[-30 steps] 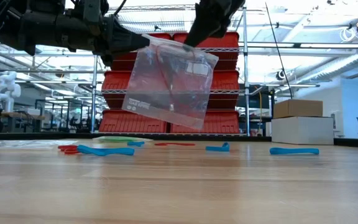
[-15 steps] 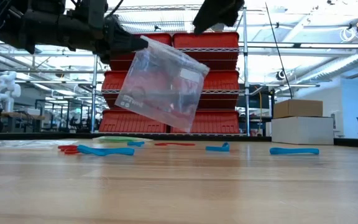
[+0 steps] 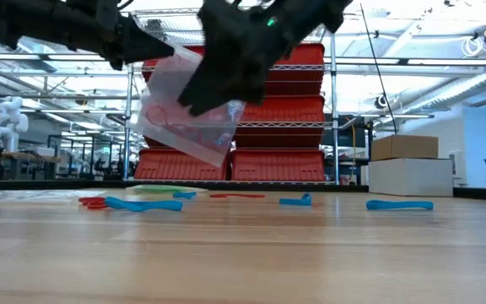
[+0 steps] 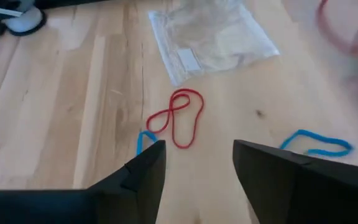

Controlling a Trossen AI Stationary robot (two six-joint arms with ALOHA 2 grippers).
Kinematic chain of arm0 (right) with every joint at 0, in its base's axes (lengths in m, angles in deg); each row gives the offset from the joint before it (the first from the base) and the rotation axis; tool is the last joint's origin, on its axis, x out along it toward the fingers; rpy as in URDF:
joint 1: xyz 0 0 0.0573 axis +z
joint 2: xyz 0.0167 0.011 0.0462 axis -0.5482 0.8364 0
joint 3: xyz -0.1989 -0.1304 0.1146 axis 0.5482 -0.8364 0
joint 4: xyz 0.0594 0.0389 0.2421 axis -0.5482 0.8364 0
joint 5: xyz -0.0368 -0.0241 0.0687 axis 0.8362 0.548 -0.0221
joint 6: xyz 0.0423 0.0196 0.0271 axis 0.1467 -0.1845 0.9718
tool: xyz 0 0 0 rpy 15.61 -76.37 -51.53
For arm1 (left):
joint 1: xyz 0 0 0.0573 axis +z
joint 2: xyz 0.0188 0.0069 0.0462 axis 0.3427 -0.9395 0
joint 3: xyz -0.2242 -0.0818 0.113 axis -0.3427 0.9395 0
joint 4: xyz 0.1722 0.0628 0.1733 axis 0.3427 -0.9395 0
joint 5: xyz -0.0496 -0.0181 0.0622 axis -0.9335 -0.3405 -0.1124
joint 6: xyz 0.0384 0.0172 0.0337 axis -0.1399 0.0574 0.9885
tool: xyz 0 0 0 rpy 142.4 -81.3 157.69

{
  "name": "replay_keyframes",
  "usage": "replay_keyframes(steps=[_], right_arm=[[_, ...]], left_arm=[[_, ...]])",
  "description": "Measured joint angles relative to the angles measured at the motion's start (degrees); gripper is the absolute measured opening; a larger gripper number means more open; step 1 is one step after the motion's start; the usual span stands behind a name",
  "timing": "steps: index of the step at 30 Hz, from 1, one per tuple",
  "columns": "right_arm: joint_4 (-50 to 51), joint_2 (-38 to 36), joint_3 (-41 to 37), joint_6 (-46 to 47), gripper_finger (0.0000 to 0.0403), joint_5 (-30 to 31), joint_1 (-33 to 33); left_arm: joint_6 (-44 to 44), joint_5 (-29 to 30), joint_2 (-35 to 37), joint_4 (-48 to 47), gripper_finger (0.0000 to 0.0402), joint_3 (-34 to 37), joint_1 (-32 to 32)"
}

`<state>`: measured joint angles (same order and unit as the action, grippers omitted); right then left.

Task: Sort rubber bands
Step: Put the red rubber band into the open transparent zip bag

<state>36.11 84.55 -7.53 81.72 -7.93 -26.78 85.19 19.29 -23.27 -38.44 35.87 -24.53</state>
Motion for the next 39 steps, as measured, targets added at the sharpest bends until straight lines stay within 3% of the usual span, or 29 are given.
replay_keyframes(steps=[9,16,24,30,35,39], right_arm=[[-3.6,12.5,10.3,1.4,0.0204,0.1,-0.4],[4.7,21.5,22.8,1.3,0.0231,0.5,0.3],[13.1,29.8,34.4,1.4,0.0219,0.8,1.5],[15.4,33.4,37.8,3.9,0.0209,2.3,1.5],[15.1,34.0,37.9,5.8,0.0168,2.6,1.2],[15.1,34.0,37.9,4.4,0.0082,3.3,1.0]], left_arm=[[3.3,2.6,7.2,-6.8,0.0000,0.0,0.0],[2.4,2.8,7.8,-9.1,0.0000,0.0,0.0],[1.2,2.8,8.1,-9.1,0.0000,0.0,0.0],[0.8,2.8,8.2,-9.3,0.0000,0.0,0.0],[0.8,2.8,8.2,-9.4,0.0000,0.0,0.0],[0.9,2.8,8.2,-9.4,0.0000,0.0,0.0]])
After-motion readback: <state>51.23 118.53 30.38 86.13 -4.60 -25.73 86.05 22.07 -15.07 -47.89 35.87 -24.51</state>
